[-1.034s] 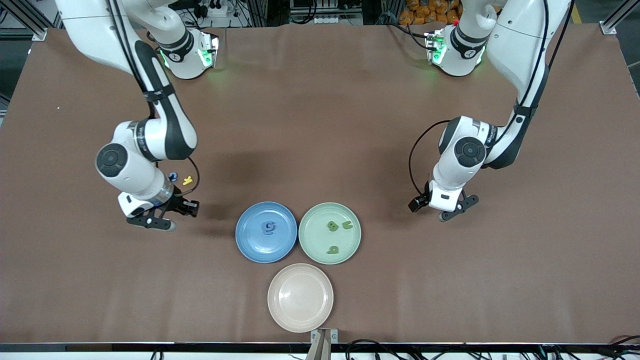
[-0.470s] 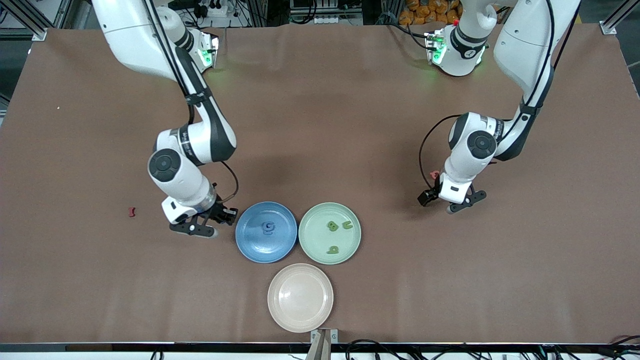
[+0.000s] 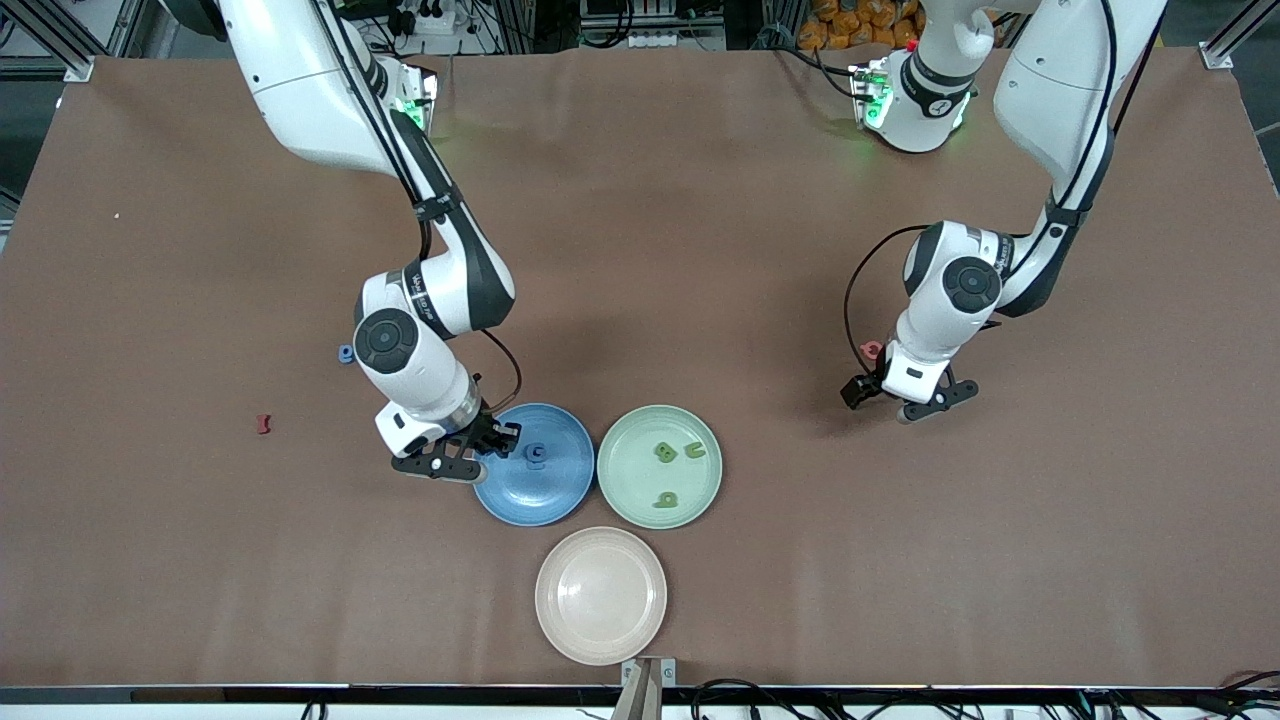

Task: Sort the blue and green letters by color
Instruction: 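Carry the blue X onto the blue plate with the right gripper and release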

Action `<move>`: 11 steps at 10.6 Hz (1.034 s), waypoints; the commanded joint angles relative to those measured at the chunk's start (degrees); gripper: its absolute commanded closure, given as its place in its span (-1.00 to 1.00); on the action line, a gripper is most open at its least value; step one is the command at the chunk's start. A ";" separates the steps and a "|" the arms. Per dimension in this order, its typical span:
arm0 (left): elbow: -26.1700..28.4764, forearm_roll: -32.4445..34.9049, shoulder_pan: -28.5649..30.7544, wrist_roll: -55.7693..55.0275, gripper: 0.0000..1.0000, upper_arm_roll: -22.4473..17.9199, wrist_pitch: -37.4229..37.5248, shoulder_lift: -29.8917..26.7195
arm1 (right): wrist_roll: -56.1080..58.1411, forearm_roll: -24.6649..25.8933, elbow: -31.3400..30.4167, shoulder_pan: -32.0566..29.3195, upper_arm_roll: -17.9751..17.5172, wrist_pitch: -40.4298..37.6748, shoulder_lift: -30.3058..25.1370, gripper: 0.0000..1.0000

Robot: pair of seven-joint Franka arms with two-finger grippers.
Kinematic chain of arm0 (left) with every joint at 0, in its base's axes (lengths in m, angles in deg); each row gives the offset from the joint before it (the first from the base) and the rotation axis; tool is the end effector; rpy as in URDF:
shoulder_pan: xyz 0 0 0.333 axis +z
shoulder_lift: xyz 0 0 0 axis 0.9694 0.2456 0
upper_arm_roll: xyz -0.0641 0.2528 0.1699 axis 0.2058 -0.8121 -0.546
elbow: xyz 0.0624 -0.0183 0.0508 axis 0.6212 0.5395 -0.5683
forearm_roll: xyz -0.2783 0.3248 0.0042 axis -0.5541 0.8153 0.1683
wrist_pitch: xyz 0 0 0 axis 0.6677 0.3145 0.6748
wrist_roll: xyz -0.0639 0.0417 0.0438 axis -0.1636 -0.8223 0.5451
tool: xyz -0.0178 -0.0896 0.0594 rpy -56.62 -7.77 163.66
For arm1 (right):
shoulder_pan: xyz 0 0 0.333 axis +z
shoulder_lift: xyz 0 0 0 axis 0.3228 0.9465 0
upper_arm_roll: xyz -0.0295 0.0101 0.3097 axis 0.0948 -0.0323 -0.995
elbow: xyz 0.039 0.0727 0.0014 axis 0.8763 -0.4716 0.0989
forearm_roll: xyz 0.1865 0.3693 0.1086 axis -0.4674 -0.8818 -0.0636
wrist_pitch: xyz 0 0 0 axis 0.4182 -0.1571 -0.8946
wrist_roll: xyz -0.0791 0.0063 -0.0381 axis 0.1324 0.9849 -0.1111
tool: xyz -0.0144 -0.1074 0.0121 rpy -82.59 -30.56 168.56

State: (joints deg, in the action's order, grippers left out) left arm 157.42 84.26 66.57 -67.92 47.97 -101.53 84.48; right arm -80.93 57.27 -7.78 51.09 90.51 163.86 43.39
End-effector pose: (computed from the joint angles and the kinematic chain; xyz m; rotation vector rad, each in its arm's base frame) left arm 0.5489 -0.1499 0.1283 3.0193 0.5763 0.1705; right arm 0.6646 0.2875 0.2163 -3.0230 0.2203 -0.2018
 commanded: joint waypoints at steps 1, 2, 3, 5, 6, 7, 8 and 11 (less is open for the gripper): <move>1.12 1.53 0.78 -0.42 -1.00 0.20 -0.54 -1.64 | -1.14 -0.72 2.78 -0.01 -0.52 -0.30 1.91 -0.33; 0.76 1.18 0.78 -2.00 -1.00 0.11 -0.45 -1.55 | -1.14 -0.55 2.78 -0.01 -0.52 -0.30 1.91 -0.91; 0.59 0.74 0.78 -5.93 -1.00 0.11 -0.45 -1.64 | -0.53 -0.46 2.78 -0.01 -0.52 -0.30 1.82 -1.00; 0.67 0.82 0.69 -19.53 -1.00 -0.07 -0.36 -1.73 | -0.01 -0.11 2.78 -0.10 -0.52 -0.39 1.73 -1.00; 0.67 0.82 0.69 -21.59 -1.00 -0.15 -0.36 -1.73 | 0.26 0.07 2.69 -0.53 -0.52 -0.82 1.47 -1.00; 0.67 0.82 0.77 -22.48 -1.00 -0.24 -0.36 -1.73 | 1.74 0.15 2.60 -0.80 -0.43 -1.09 1.21 -1.00; 0.67 0.82 0.78 -23.45 -1.00 -0.24 -0.36 -1.82 | 4.02 0.15 2.60 -1.15 -0.26 -1.96 1.21 -1.00; 0.50 0.82 0.69 -23.55 -1.00 -0.77 2.00 -2.69 | 12.80 0.33 2.69 -3.78 0.97 -9.06 -0.46 -1.00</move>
State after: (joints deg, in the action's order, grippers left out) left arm 157.28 84.22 67.06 -89.85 47.58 -101.46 83.84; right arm -74.03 57.35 -6.31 49.59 90.83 160.72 44.09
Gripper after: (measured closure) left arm 0.000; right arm 0.000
